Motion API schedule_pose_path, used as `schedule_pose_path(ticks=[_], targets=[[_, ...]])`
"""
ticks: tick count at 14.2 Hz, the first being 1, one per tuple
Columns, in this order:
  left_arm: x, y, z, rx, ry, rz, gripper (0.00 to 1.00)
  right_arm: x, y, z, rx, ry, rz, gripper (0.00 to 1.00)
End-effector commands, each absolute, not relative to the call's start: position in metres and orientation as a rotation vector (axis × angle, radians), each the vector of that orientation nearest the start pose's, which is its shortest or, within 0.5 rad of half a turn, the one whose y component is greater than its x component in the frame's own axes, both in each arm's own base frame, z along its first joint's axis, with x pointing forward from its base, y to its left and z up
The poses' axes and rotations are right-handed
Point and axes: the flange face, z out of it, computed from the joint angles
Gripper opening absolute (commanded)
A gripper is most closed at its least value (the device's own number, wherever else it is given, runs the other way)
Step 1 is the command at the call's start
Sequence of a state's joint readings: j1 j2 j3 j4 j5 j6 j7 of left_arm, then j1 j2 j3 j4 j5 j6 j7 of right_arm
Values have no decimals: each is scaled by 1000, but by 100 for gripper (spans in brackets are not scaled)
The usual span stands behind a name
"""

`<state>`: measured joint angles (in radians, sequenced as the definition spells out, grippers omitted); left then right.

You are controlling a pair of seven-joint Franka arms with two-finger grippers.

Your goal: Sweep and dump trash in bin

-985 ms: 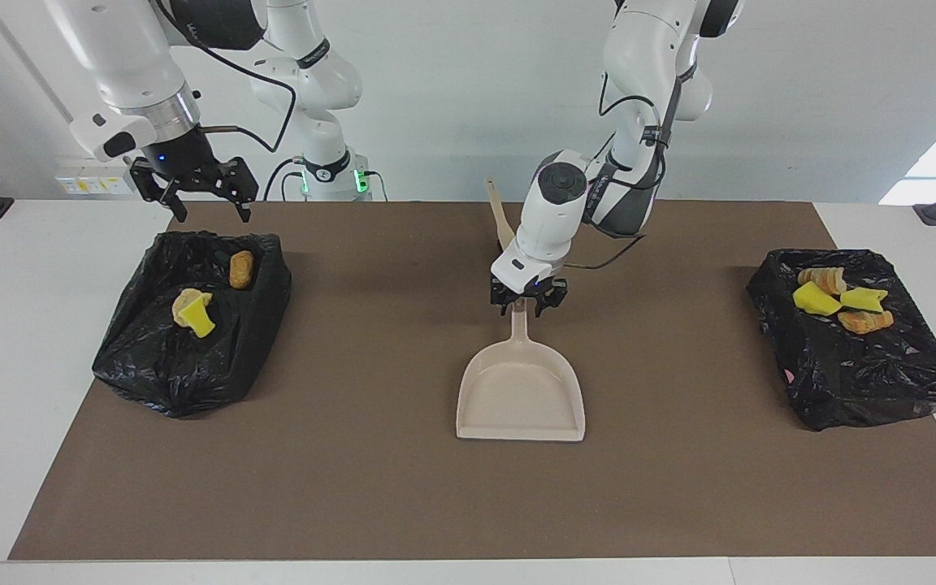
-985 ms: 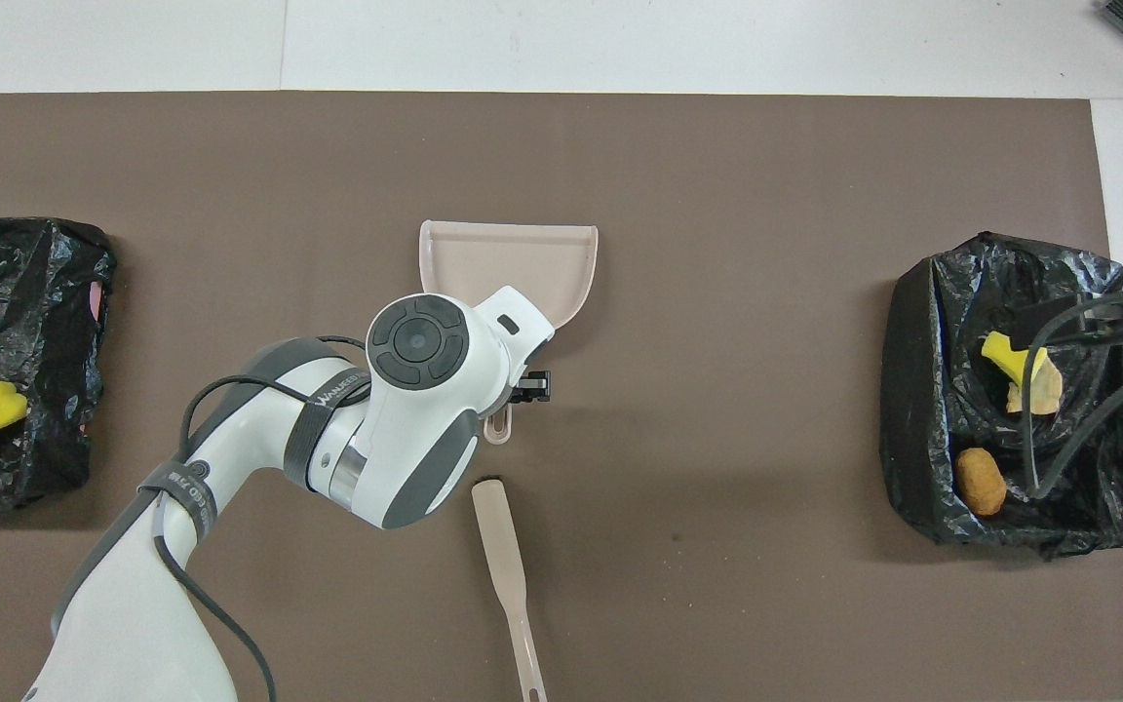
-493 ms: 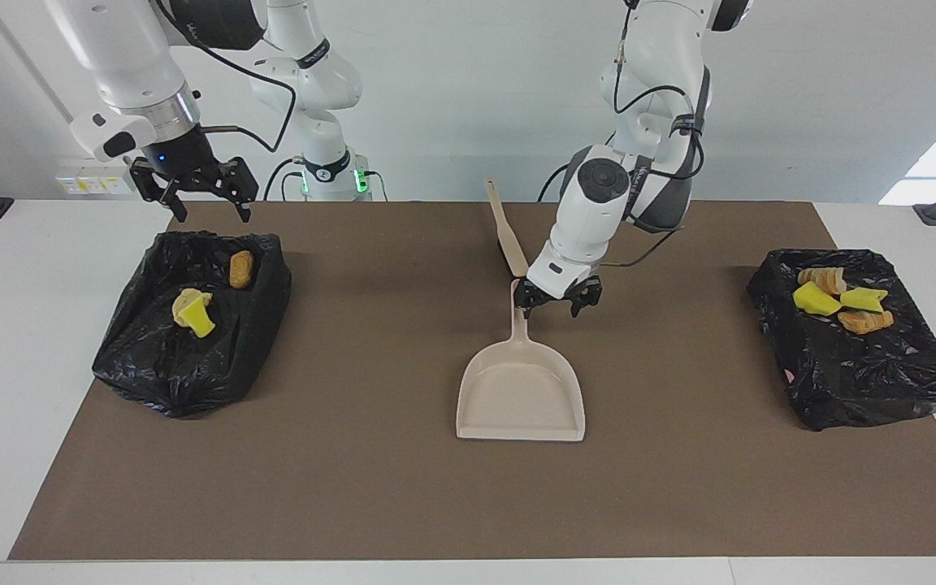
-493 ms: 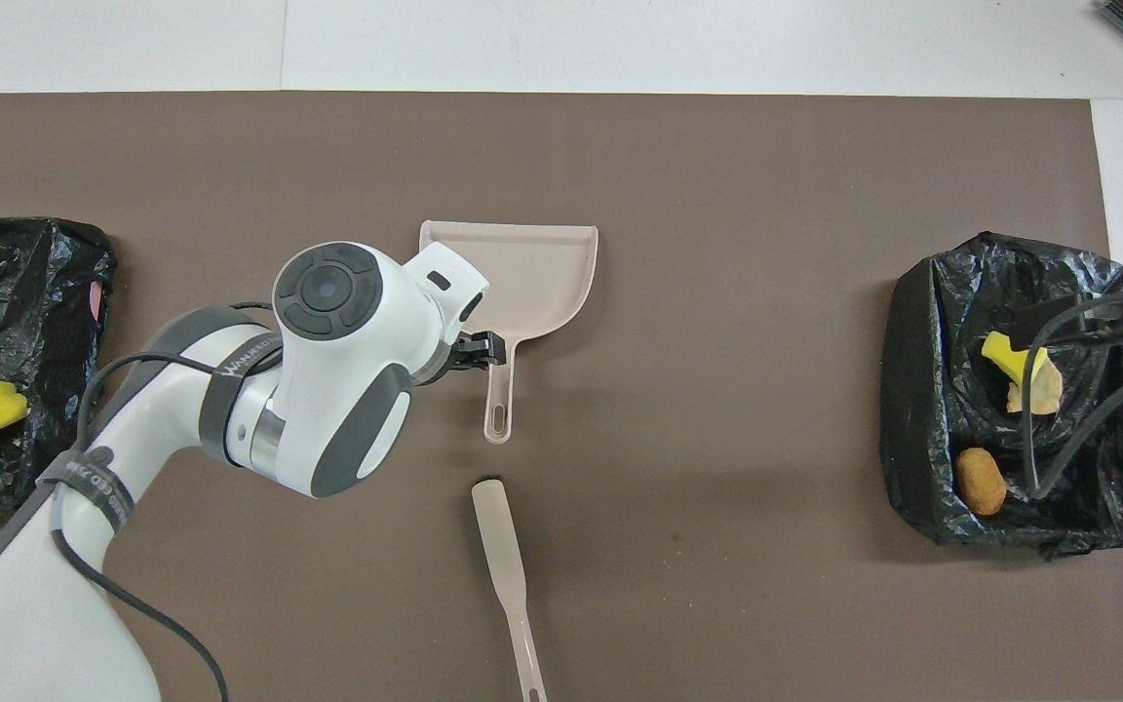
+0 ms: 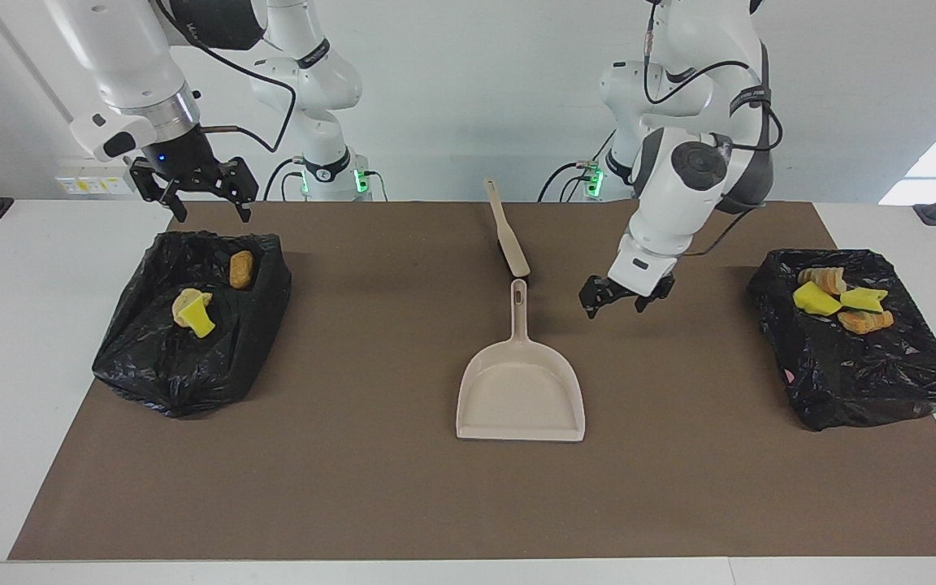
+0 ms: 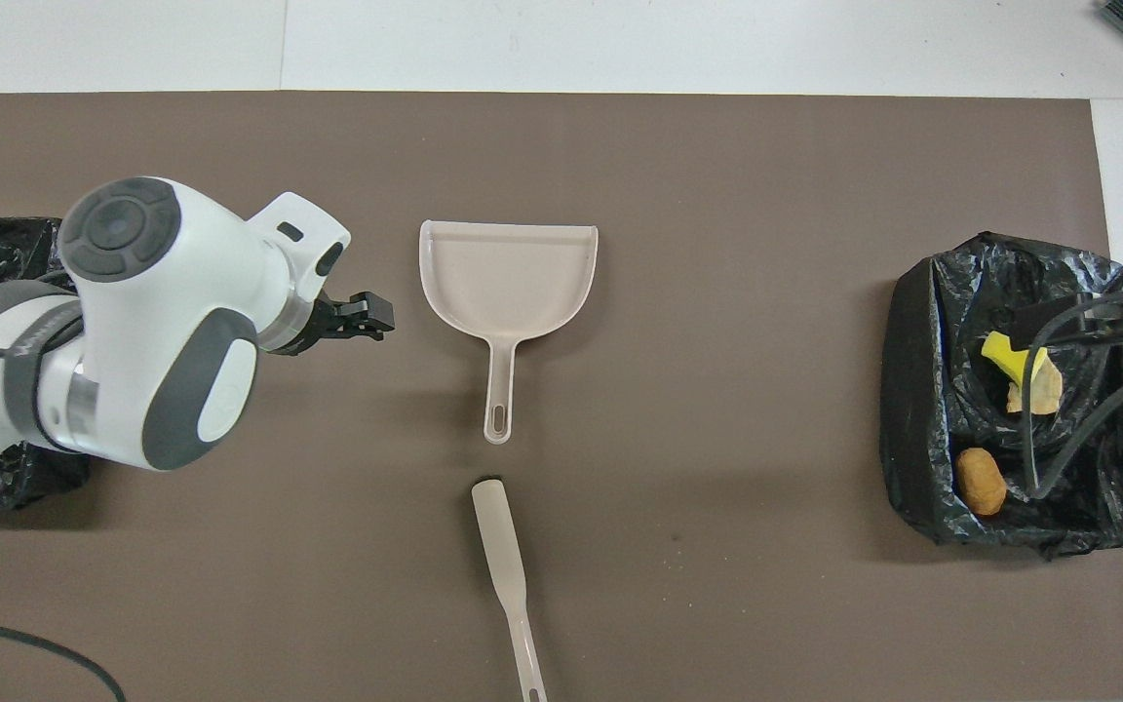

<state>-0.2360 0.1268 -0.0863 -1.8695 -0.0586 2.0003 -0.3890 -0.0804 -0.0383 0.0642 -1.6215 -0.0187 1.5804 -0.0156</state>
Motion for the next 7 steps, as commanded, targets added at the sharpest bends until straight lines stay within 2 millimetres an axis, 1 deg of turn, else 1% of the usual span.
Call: schedule_pose_path(ticks=[1,3,5,6,7], targets=[[552,-145,476,-3196,-77,65,100,538,-10,624,-3162,29,-4,100],[549,-113,488,-3193,-27,96,100,538,-10,624,-3162,24,-4,100],[547,-83,496,-3192,32,119,100,538,-10,624,-3162,24,-4,100],[546,-71,499,-3192,48,129,100,538,-10,624,-3162,24,-4,100],[544,-64,500,-3192,61,139,100,538,-10,624,-3162,24,-4,100]])
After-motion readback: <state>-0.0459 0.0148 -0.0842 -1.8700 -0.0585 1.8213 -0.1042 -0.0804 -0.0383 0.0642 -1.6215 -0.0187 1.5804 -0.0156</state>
